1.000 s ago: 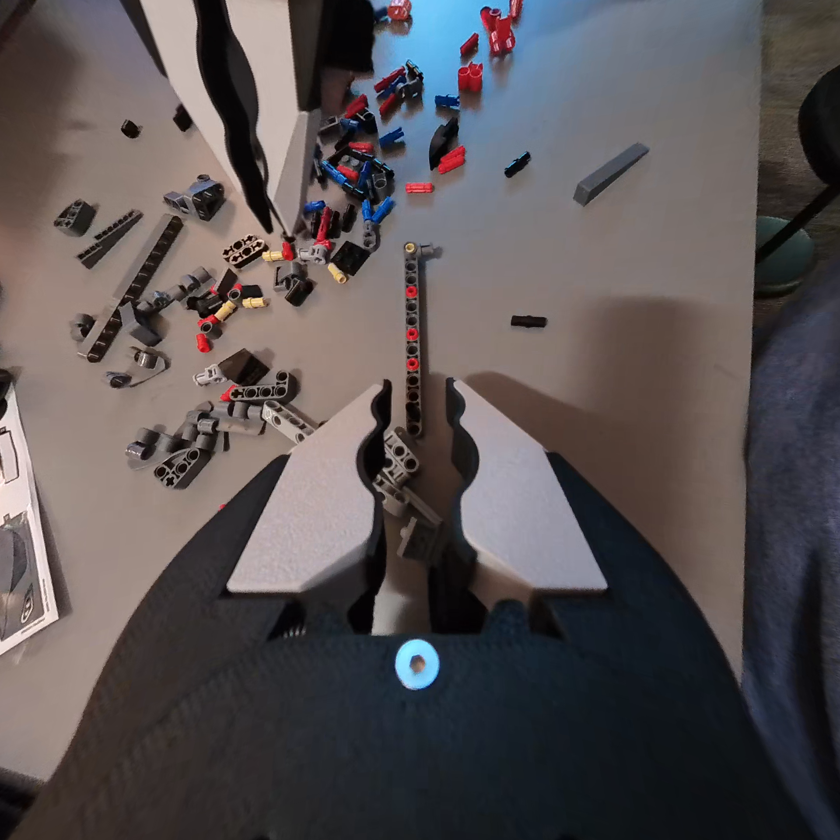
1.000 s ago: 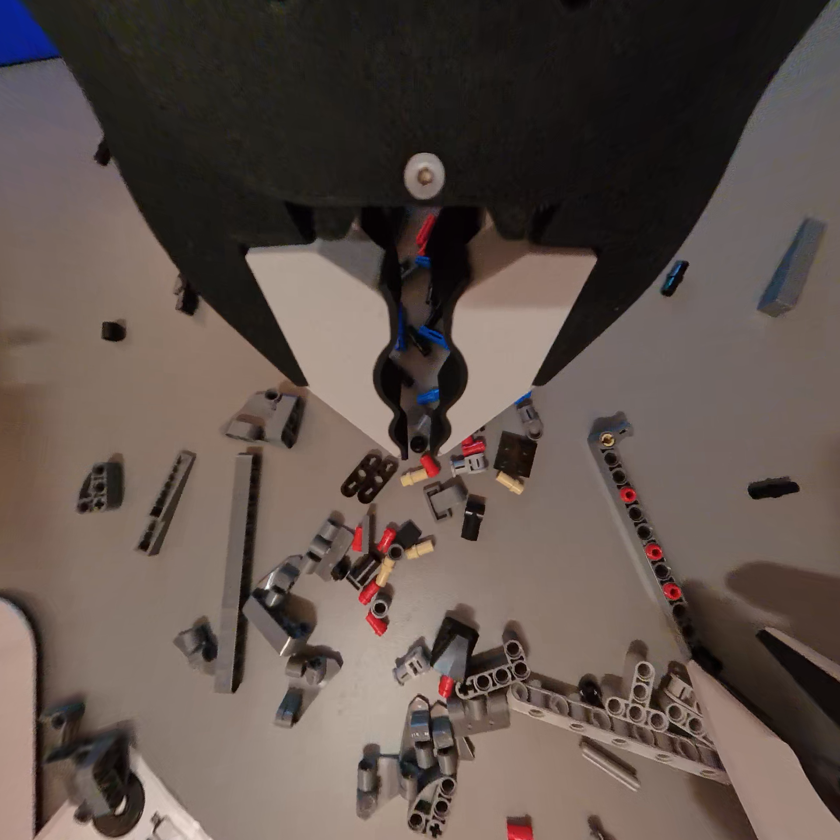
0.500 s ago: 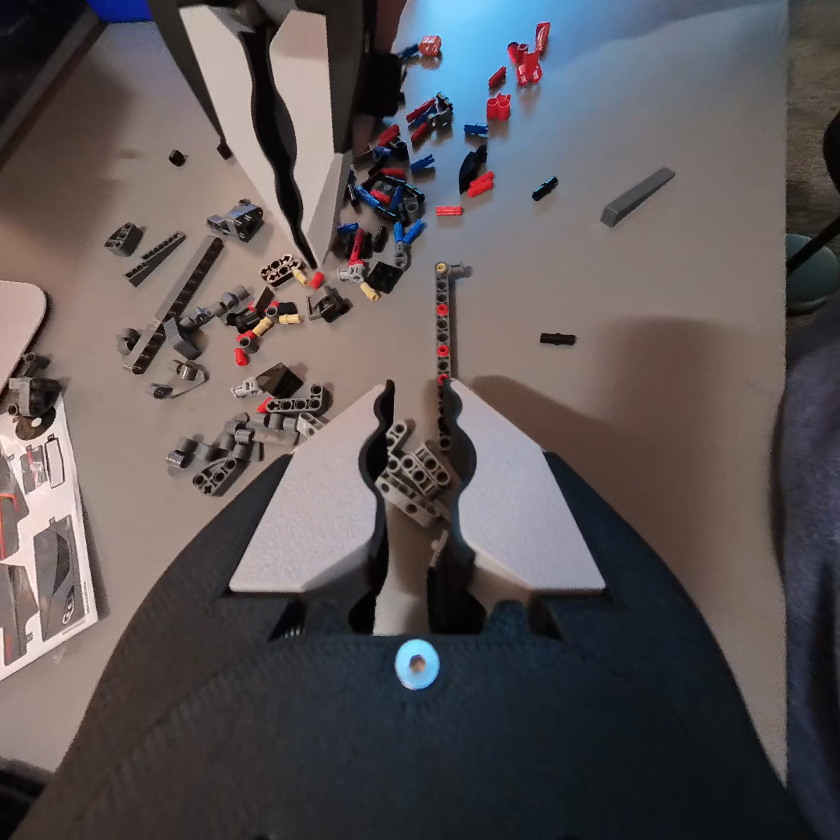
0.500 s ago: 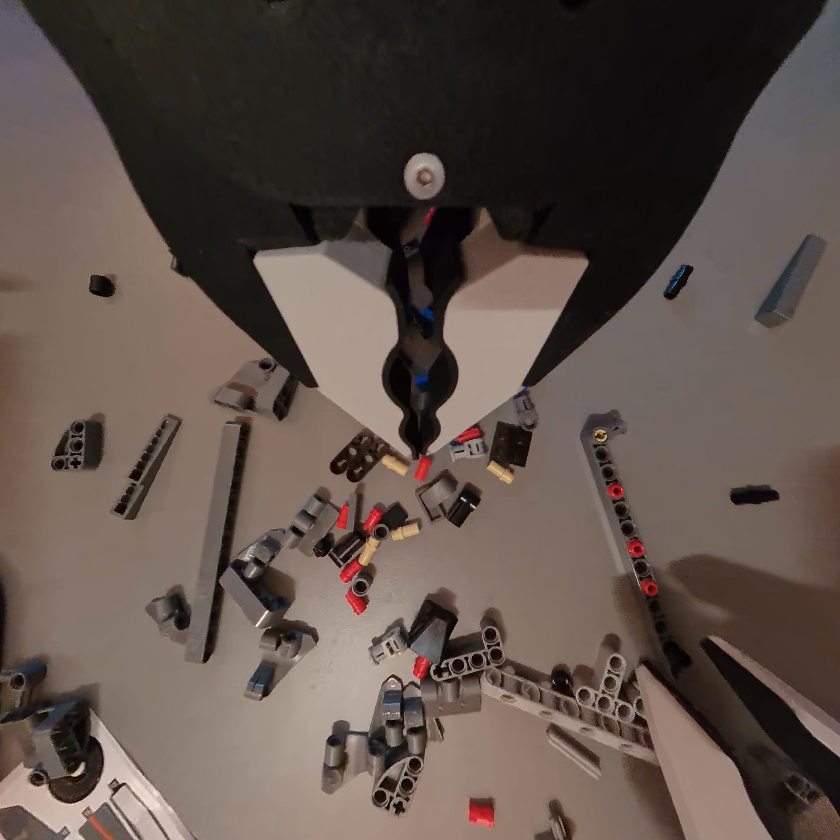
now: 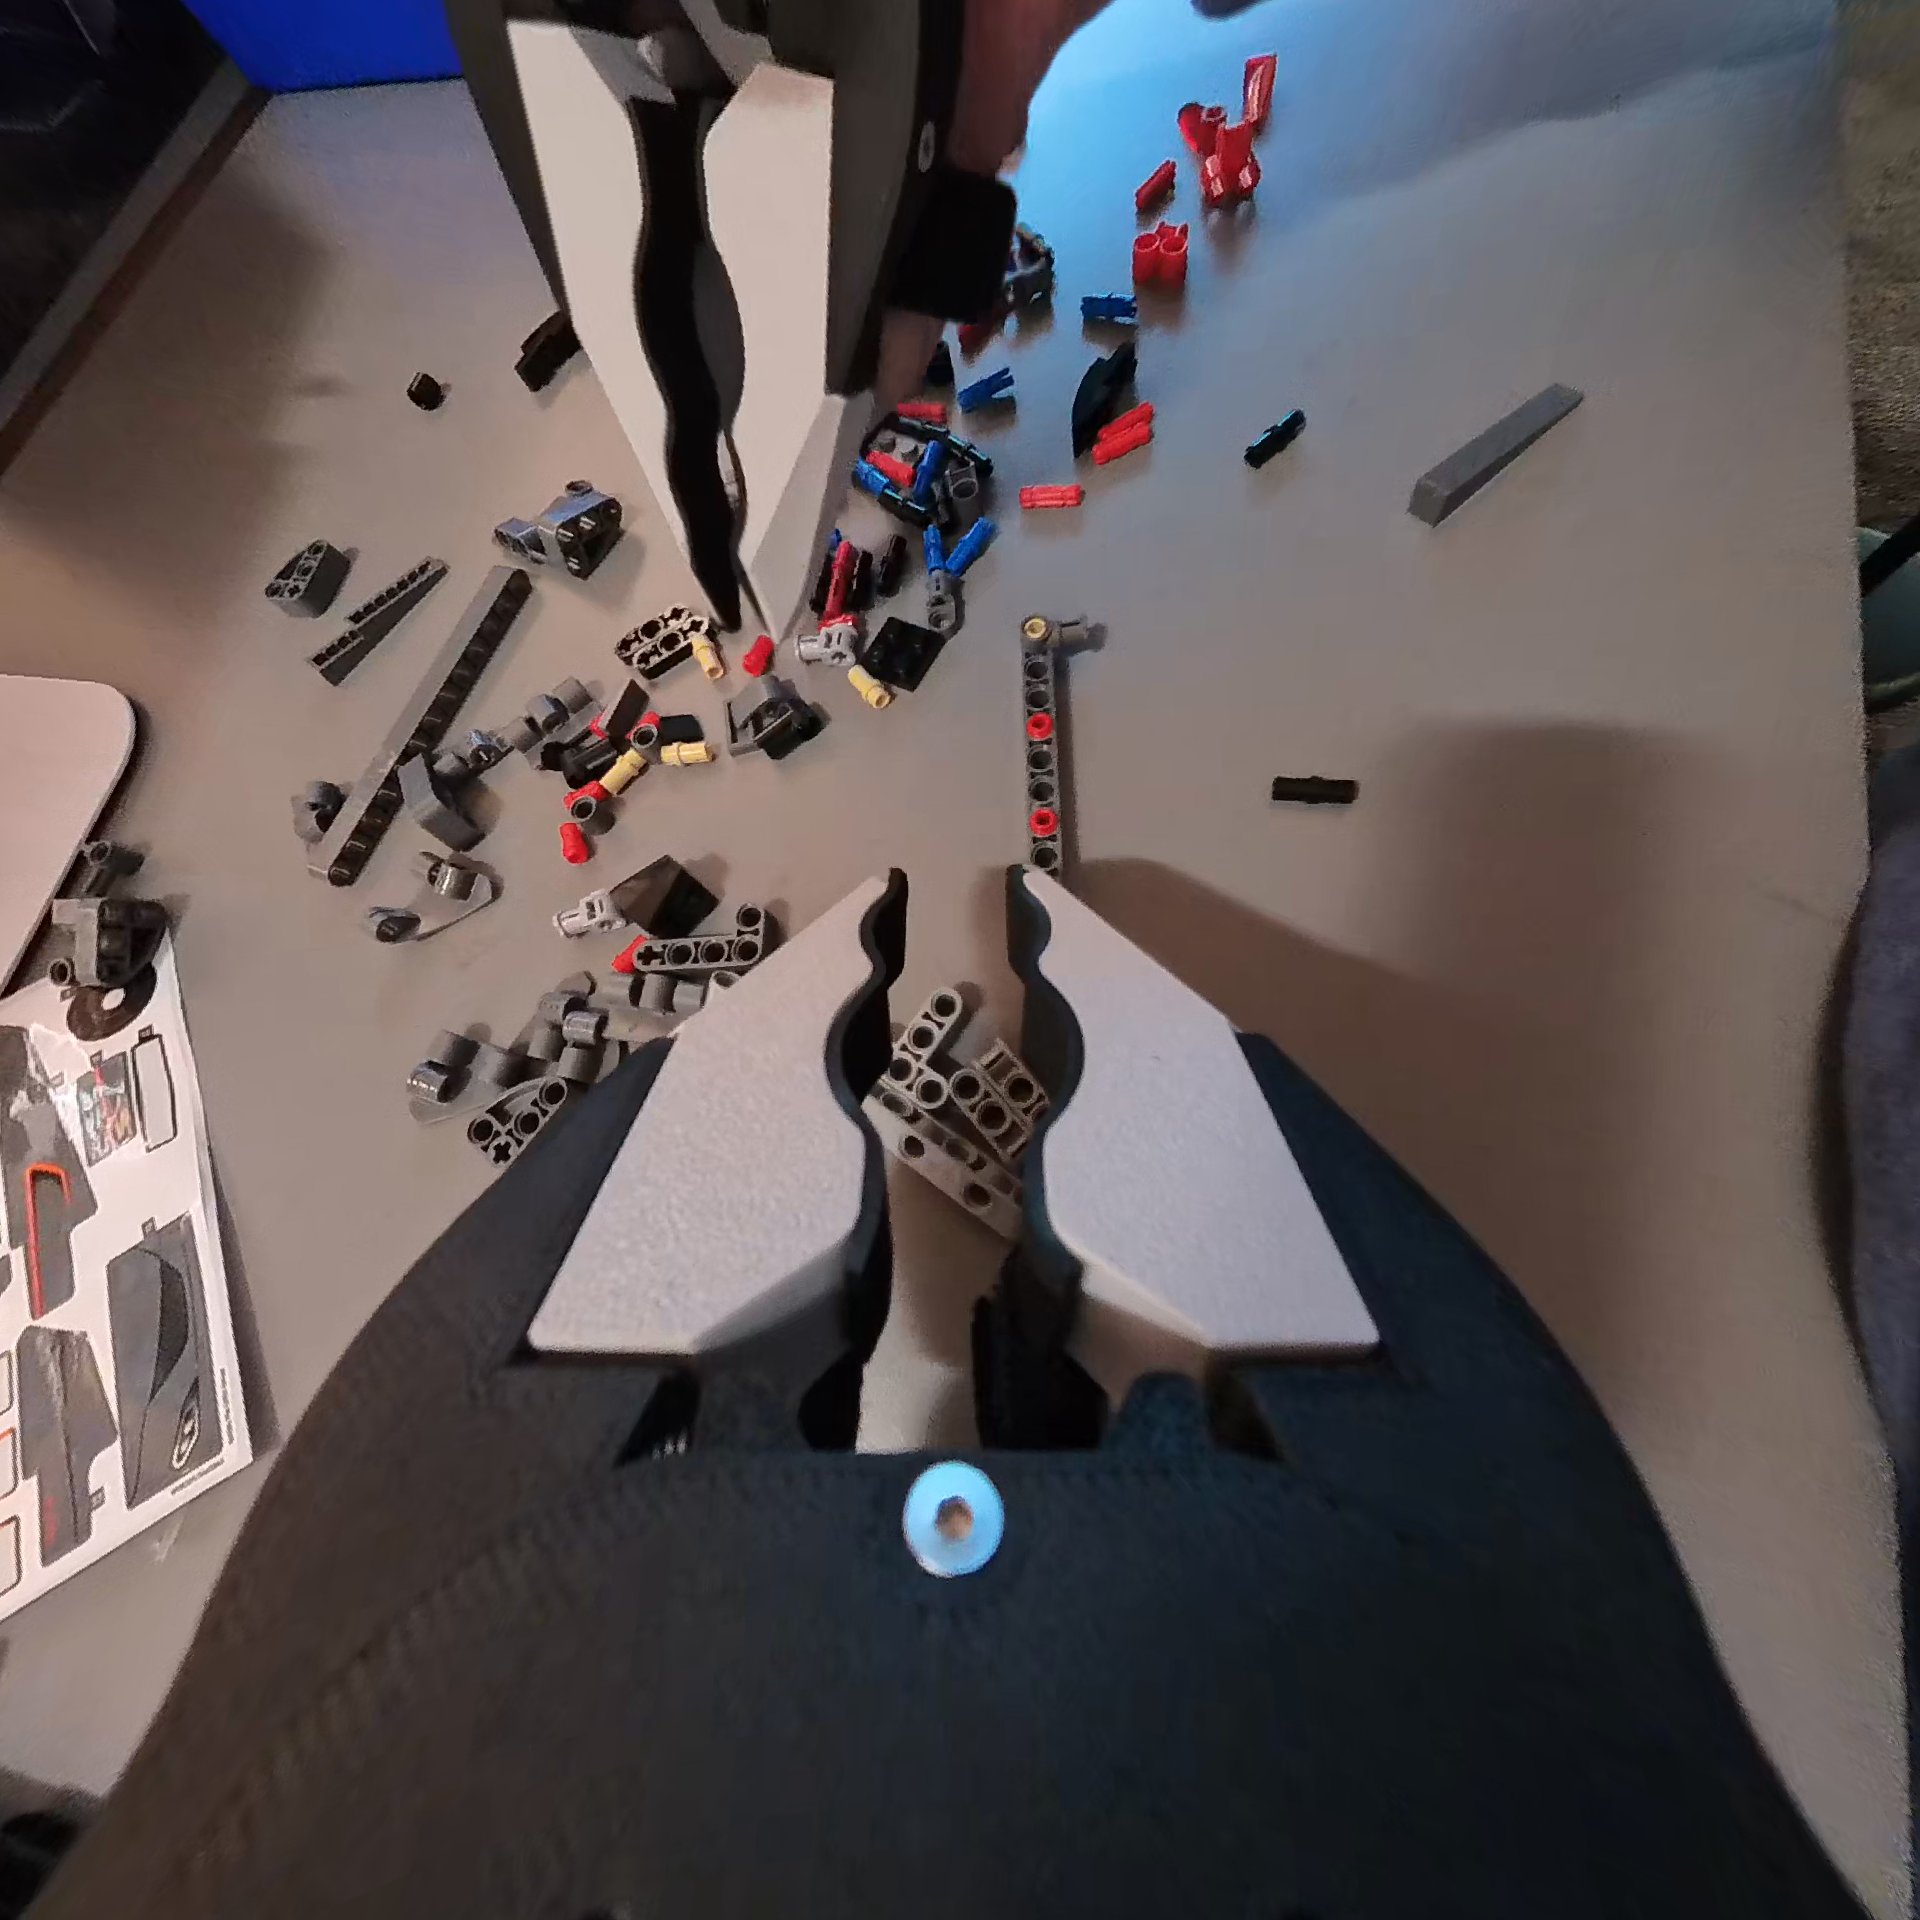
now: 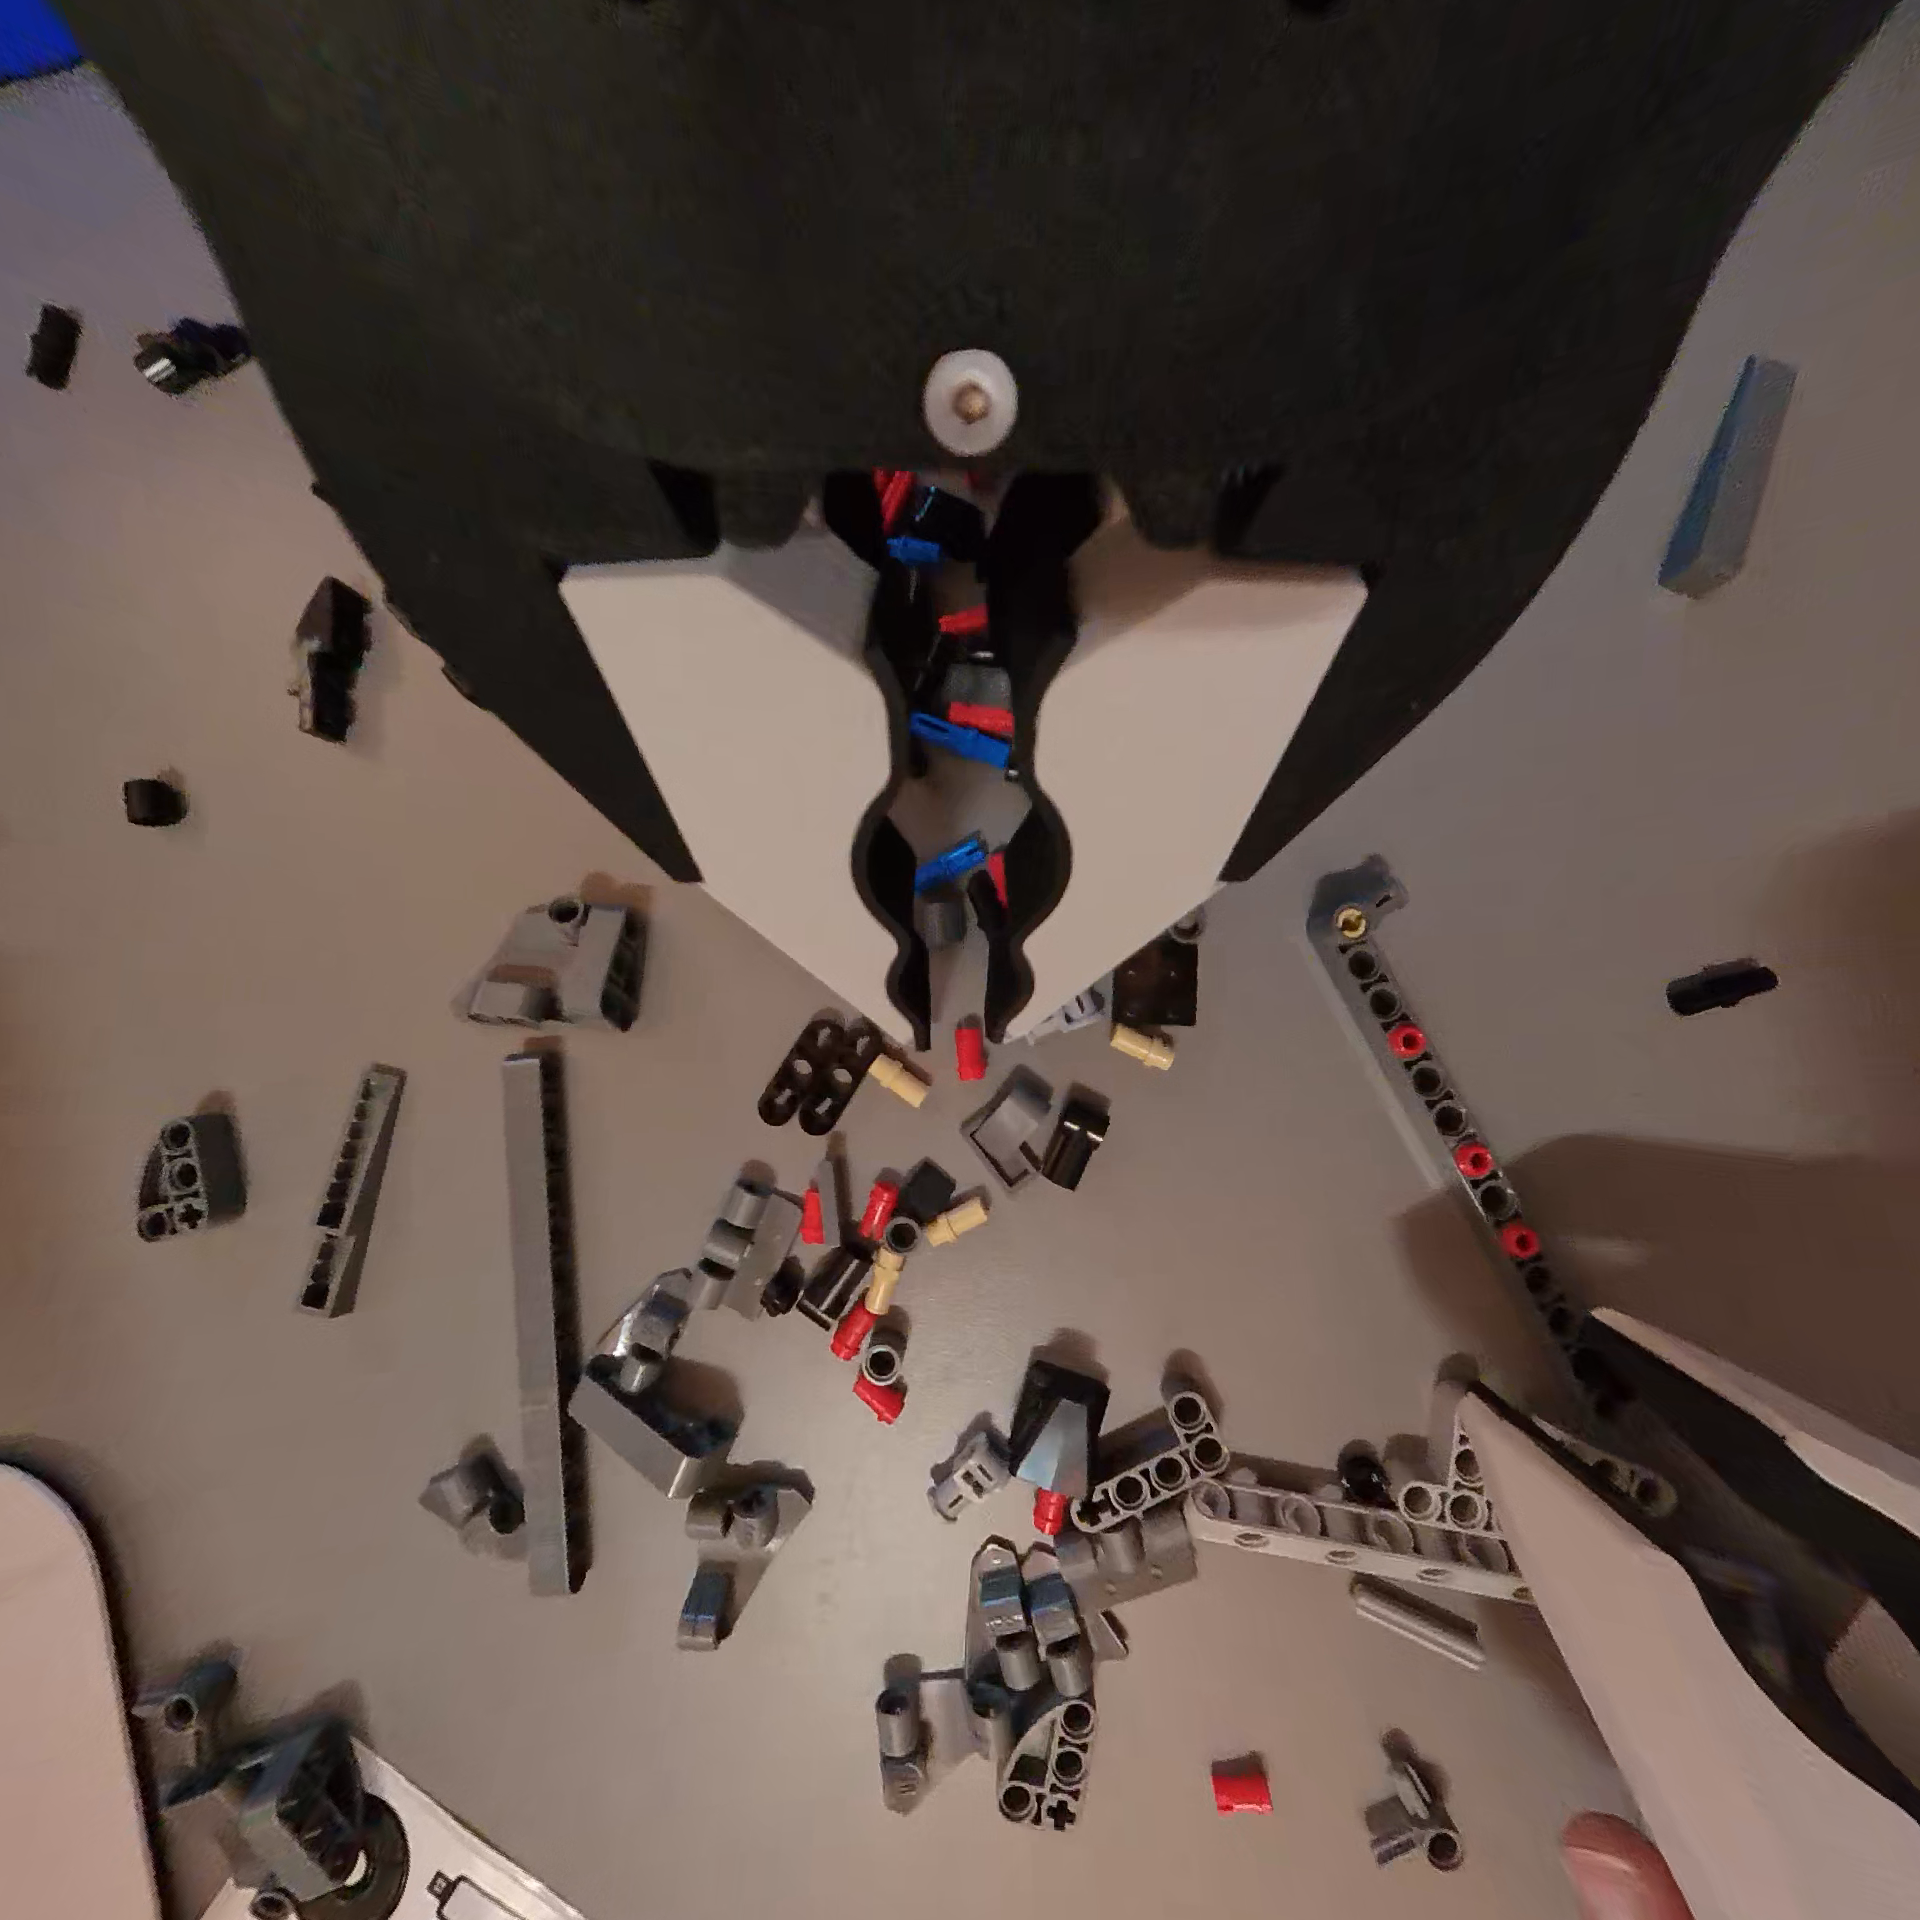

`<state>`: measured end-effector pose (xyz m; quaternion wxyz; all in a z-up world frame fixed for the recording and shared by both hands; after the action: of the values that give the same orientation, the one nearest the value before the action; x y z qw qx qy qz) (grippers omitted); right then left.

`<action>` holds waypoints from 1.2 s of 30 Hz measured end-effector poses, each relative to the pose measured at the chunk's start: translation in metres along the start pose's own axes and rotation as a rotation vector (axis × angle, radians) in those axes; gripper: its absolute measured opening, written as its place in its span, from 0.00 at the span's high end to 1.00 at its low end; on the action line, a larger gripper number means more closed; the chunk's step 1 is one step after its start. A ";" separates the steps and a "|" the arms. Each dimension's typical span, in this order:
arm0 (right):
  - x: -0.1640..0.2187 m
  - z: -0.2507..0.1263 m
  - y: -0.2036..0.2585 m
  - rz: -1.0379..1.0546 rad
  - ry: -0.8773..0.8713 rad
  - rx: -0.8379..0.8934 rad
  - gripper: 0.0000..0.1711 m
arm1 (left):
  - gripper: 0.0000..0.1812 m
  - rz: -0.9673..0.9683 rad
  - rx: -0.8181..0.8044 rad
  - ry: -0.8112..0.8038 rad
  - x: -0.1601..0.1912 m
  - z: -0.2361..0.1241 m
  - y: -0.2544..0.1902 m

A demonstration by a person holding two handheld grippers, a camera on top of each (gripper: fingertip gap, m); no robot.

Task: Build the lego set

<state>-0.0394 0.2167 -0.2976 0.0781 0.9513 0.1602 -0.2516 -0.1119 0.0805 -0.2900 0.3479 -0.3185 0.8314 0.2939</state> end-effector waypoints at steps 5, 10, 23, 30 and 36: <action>-0.002 0.006 -0.001 0.006 0.001 -0.016 0.99 | 0.91 -0.005 0.000 -0.010 0.000 -0.001 0.002; -0.008 -0.004 0.003 0.068 -0.114 -0.069 0.99 | 0.89 -0.033 -0.053 -0.039 -0.004 -0.004 0.010; -0.064 -0.068 0.054 0.455 -0.981 -0.467 0.99 | 0.90 0.130 -0.438 -0.380 -0.072 -0.039 0.029; -0.067 -0.069 0.061 0.513 -1.090 -0.537 1.00 | 0.95 0.181 -0.514 -0.392 -0.078 -0.046 0.029; -0.067 -0.069 0.065 0.518 -1.086 -0.541 1.00 | 0.96 0.360 -0.552 -0.358 -0.080 -0.047 0.026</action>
<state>-0.0410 0.1541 -0.1995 0.4419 0.6438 -0.0784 -0.6197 -0.1050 0.0895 -0.1938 0.3315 -0.1927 0.6897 0.6143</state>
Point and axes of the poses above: each gripper's, where its closed fingertips meet, z out along the fingers, x out of its underside, y = z × x across the jaws, the point moved 6 cm from there along -z, back along the fingers, and after that the axes turned 8 degrees about -x, right-handed, at the moved point
